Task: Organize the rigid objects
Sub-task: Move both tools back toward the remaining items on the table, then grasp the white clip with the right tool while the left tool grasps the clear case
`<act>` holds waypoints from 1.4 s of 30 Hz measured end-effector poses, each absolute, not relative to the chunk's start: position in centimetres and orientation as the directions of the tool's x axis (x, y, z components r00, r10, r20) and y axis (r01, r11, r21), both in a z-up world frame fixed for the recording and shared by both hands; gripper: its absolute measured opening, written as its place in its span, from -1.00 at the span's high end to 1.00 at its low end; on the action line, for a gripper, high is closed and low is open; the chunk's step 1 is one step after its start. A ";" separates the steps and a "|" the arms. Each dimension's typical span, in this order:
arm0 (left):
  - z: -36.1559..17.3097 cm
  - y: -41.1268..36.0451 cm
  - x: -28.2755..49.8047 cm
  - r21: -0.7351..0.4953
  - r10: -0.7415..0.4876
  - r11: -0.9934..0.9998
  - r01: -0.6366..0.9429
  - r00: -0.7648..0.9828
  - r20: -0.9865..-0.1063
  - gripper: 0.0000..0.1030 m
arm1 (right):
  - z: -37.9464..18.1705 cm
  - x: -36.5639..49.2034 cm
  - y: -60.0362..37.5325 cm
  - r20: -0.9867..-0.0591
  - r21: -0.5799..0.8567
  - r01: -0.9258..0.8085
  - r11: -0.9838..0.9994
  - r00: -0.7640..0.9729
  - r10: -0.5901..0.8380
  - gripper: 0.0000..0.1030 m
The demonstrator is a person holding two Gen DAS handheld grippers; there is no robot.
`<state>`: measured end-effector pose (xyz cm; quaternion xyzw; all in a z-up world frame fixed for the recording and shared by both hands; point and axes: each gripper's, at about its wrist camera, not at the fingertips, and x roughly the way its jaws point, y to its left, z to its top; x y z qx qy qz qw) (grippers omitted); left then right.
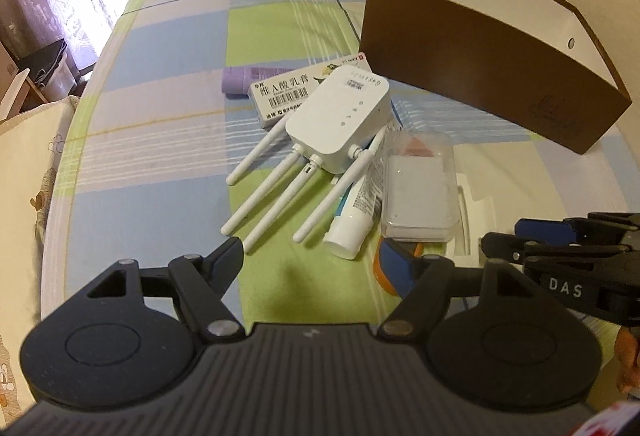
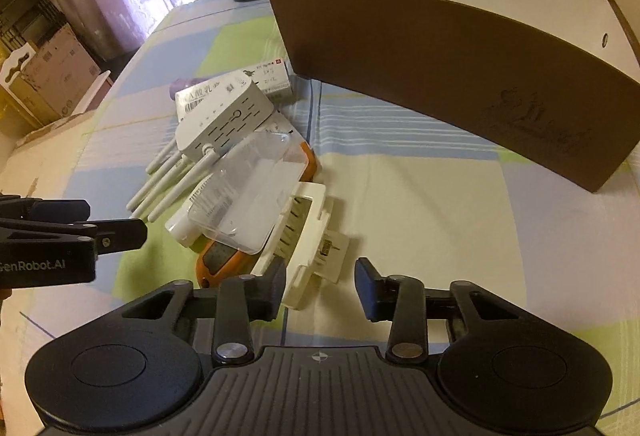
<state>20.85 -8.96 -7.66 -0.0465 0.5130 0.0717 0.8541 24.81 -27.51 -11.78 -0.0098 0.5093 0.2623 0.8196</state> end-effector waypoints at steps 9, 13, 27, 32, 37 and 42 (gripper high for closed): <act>-8.8 -8.8 21.4 -0.022 0.053 0.987 -0.159 0.452 -0.890 -0.40 | -12.8 25.4 -25.9 -0.843 0.224 -0.457 0.861 0.352 0.406 0.51; -8.9 -8.8 21.6 -0.028 0.043 0.989 -0.148 0.452 -0.891 -0.40 | -13.1 25.7 -25.6 -0.842 0.214 -0.454 0.865 0.363 0.399 0.59; -8.9 -11.6 22.7 -0.093 -0.083 0.996 0.004 0.489 -0.868 -0.40 | -12.7 26.8 -29.7 -0.850 0.134 -0.370 0.919 0.434 0.299 0.74; -9.2 -13.4 23.5 -0.050 -0.085 0.995 0.082 0.512 -0.855 -0.40 | -12.6 27.3 -32.9 -0.853 0.109 -0.278 0.954 0.467 0.233 0.74; -10.2 -14.9 24.7 0.017 -0.050 0.992 0.127 0.507 -0.860 -0.40 | -12.4 27.3 -35.0 -0.855 0.121 -0.225 0.967 0.470 0.217 0.73; -11.6 -16.1 25.7 0.077 -0.007 0.986 0.149 0.495 -0.869 -0.38 | -12.3 27.0 -35.8 -0.848 0.158 -0.222 0.962 0.468 0.247 0.73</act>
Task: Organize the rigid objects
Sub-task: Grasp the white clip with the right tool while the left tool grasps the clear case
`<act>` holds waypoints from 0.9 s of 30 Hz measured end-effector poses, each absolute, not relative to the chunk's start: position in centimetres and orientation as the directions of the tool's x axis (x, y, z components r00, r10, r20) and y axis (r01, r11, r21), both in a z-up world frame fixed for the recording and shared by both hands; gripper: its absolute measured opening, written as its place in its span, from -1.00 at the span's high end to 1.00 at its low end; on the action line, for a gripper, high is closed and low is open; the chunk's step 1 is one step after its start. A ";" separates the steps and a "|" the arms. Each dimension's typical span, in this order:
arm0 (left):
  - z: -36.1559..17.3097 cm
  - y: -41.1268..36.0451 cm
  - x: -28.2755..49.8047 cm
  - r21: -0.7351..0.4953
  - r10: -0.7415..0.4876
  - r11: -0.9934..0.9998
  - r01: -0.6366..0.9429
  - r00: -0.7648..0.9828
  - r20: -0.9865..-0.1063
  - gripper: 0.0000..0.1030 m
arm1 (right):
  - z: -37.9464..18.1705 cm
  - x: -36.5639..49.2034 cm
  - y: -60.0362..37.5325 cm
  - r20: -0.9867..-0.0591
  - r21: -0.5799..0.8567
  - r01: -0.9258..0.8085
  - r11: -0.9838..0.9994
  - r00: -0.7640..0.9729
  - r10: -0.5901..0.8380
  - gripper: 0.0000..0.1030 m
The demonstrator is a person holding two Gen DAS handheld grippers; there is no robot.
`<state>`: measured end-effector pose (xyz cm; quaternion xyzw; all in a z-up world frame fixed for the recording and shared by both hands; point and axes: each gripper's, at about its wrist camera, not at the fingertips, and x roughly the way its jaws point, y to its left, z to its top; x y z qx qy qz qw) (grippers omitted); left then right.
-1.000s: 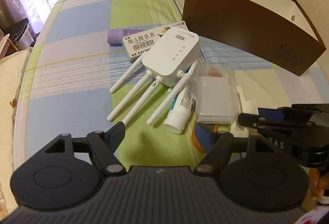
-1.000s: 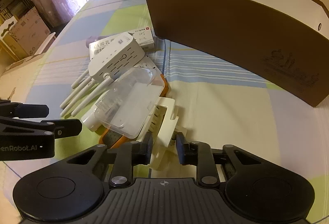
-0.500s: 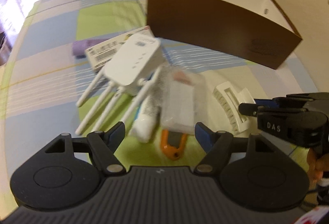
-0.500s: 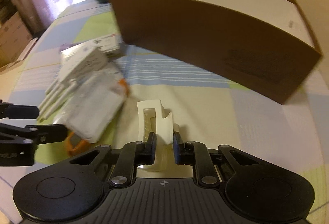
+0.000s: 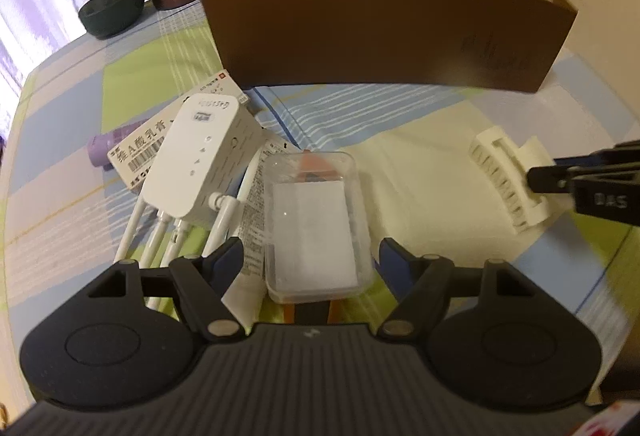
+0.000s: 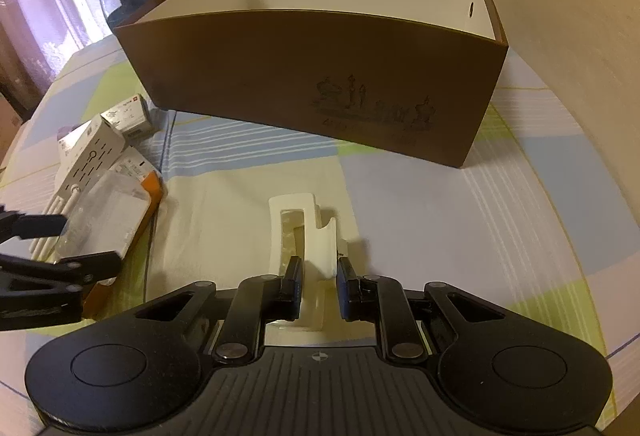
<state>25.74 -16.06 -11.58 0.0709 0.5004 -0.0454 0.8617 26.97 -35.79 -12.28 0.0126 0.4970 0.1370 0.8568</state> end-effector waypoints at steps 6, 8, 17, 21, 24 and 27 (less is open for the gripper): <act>-12.2 -17.0 26.3 0.077 -0.020 0.981 0.176 0.490 -0.871 -0.02 | -12.3 27.0 -36.3 -0.839 0.230 -0.232 0.945 0.445 0.313 0.39; -12.2 -17.5 26.1 0.061 -0.038 0.981 0.184 0.490 -0.871 -0.02 | -12.0 26.8 -36.4 -0.831 0.236 -0.238 0.942 0.453 0.322 0.07; -13.0 -19.3 26.5 0.013 -0.080 0.981 0.191 0.471 -0.879 -0.07 | -12.8 27.4 -35.3 -0.842 0.203 -0.283 0.937 0.439 0.315 -0.01; -13.2 -19.6 27.0 0.031 -0.072 0.978 0.207 0.476 -0.876 -0.10 | -13.5 28.0 -34.7 -0.847 0.187 -0.299 0.936 0.434 0.308 -0.01; -13.4 -20.0 27.2 0.058 -0.064 0.971 0.233 0.481 -0.875 -0.10 | -14.1 28.4 -34.7 -0.850 0.175 -0.302 0.937 0.434 0.299 -0.01; -13.4 -20.3 27.2 0.071 -0.057 0.967 0.244 0.482 -0.874 -0.04 | -14.8 28.6 -35.0 -0.858 0.157 -0.312 0.937 0.427 0.286 0.10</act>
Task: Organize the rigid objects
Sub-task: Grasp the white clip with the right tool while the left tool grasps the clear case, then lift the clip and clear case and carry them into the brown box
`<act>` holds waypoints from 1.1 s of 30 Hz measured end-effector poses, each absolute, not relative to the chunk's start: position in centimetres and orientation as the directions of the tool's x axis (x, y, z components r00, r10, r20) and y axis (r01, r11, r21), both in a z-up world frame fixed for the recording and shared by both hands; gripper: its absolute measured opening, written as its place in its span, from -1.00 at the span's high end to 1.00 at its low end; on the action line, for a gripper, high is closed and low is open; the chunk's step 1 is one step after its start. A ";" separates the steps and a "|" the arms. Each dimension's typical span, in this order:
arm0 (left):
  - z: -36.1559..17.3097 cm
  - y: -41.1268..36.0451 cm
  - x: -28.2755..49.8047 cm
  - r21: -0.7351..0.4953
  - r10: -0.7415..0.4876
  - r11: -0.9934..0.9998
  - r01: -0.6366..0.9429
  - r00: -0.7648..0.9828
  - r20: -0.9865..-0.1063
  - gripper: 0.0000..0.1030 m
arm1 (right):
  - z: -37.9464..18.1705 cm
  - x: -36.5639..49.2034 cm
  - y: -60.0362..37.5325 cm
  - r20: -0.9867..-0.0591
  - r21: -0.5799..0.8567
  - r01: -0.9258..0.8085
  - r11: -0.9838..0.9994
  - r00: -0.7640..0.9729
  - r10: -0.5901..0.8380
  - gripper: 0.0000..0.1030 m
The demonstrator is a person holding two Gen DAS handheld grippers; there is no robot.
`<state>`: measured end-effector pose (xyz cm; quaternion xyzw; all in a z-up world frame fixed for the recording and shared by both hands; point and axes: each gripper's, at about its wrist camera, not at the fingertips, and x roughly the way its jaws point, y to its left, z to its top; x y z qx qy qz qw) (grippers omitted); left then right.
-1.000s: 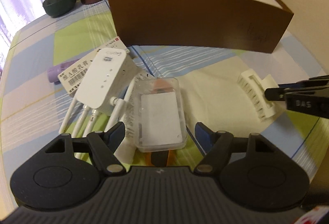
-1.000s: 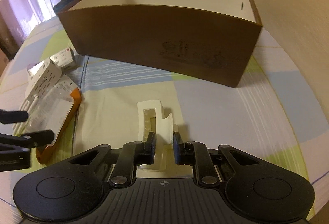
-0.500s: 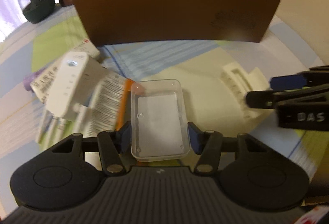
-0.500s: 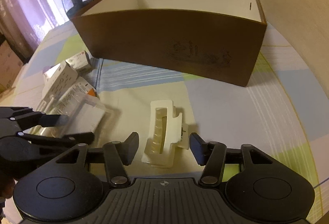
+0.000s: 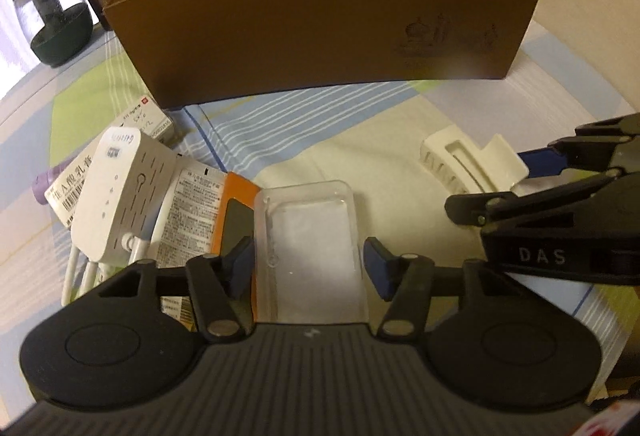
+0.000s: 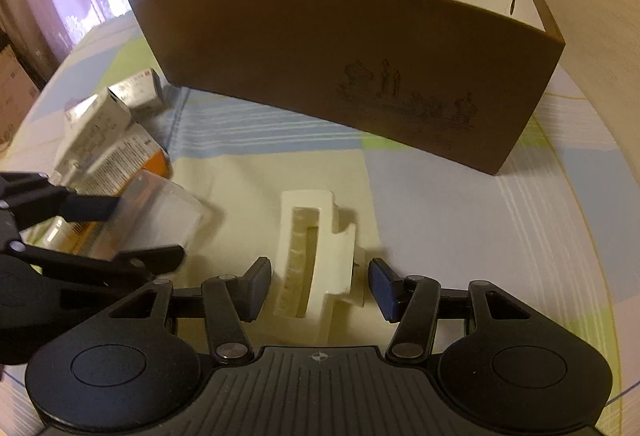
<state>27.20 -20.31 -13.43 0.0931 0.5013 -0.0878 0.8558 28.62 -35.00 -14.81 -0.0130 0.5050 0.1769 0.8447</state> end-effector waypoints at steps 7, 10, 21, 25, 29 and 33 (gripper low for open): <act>-13.9 -20.8 27.6 0.035 -0.068 0.976 0.217 0.449 -0.891 -0.02 | -14.8 29.0 -36.4 -0.860 0.140 -0.325 0.935 0.428 0.277 0.16; -14.3 -20.9 27.9 0.036 -0.060 0.978 0.205 0.443 -0.894 -0.02 | -14.9 29.2 -36.5 -0.862 0.135 -0.326 0.936 0.427 0.273 0.14; -13.5 -21.0 28.3 0.049 -0.045 0.980 0.193 0.455 -0.889 -0.01 | -13.5 29.7 -37.2 -0.864 0.137 -0.359 0.923 0.413 0.289 0.26; -12.2 -20.7 28.3 0.053 -0.037 0.983 0.177 0.471 -0.882 -0.01 | -11.8 29.8 -37.5 -0.851 0.153 -0.376 0.914 0.420 0.315 0.26; -10.6 -20.3 28.2 0.048 -0.035 0.986 0.157 0.487 -0.873 -0.01 | -9.7 29.9 -37.8 -0.829 0.171 -0.393 0.904 0.438 0.347 0.26; -8.5 -19.8 28.1 0.049 -0.028 0.990 0.135 0.512 -0.858 -0.01 | -7.5 30.0 -38.1 -0.802 0.185 -0.412 0.892 0.462 0.380 0.26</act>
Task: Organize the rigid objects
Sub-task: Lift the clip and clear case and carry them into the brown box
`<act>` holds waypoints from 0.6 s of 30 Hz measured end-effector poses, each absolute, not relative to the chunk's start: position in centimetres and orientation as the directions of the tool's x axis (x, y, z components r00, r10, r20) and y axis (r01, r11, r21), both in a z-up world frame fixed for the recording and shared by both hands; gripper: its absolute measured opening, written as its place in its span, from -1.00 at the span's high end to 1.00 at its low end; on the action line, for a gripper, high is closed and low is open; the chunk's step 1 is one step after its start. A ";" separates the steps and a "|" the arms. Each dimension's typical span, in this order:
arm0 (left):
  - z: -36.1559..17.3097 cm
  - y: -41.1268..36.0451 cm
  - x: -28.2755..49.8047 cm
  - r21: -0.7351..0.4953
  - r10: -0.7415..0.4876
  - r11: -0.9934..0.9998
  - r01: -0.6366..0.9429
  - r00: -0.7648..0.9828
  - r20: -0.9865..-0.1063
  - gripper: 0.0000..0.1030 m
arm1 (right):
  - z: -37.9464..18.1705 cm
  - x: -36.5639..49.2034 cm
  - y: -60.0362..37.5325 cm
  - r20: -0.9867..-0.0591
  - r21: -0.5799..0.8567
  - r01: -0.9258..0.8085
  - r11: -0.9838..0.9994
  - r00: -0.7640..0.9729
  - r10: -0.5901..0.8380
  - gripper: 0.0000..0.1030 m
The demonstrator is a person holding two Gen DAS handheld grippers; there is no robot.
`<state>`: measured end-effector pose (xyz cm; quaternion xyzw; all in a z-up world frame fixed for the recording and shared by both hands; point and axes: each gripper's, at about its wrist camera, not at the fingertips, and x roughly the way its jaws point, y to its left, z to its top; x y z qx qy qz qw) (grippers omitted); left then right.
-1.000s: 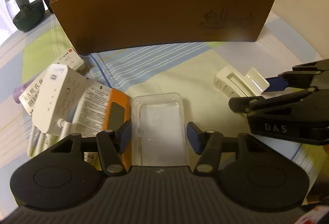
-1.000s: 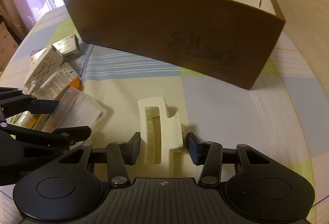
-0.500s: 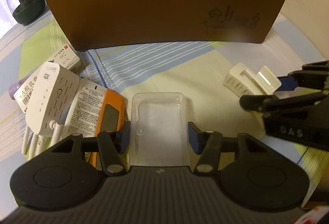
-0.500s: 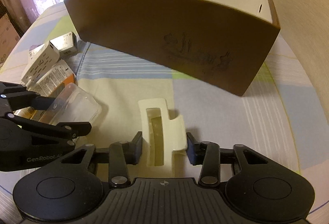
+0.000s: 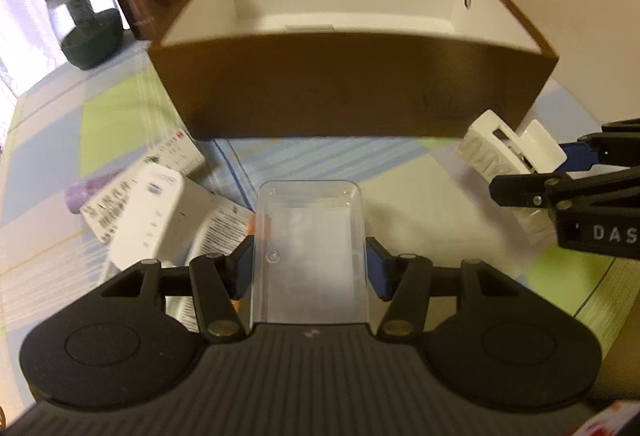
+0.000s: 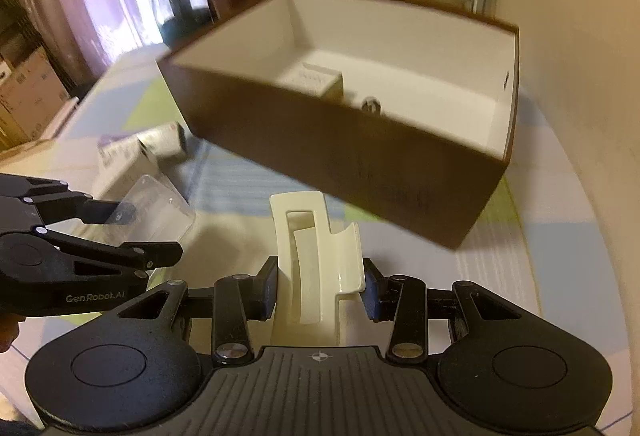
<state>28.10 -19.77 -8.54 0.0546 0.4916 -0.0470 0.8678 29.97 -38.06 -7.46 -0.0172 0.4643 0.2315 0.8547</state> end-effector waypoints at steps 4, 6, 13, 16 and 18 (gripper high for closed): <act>-5.9 -19.2 28.4 0.038 -0.031 0.993 0.112 0.555 -0.831 -0.01 | -5.4 30.3 -38.3 -0.770 0.209 -0.420 0.883 0.486 0.413 0.26; -4.6 -19.2 28.7 0.038 -0.033 0.993 0.109 0.580 -0.814 -0.01 | -4.4 30.7 -38.4 -0.755 0.217 -0.418 0.882 0.500 0.423 0.26; -1.4 -19.4 31.0 0.054 -0.034 0.992 0.114 0.654 -0.756 -0.01 | -2.1 32.9 -38.5 -0.720 0.211 -0.400 0.892 0.554 0.419 0.26; -0.7 -19.5 32.3 0.058 -0.033 0.992 0.113 0.668 -0.743 -0.01 | -1.4 33.8 -38.7 -0.705 0.208 -0.392 0.896 0.575 0.415 0.26; -0.5 -19.3 32.9 0.060 -0.033 0.992 0.115 0.673 -0.739 -0.01 | -1.2 34.3 -38.8 -0.699 0.204 -0.384 0.900 0.587 0.409 0.26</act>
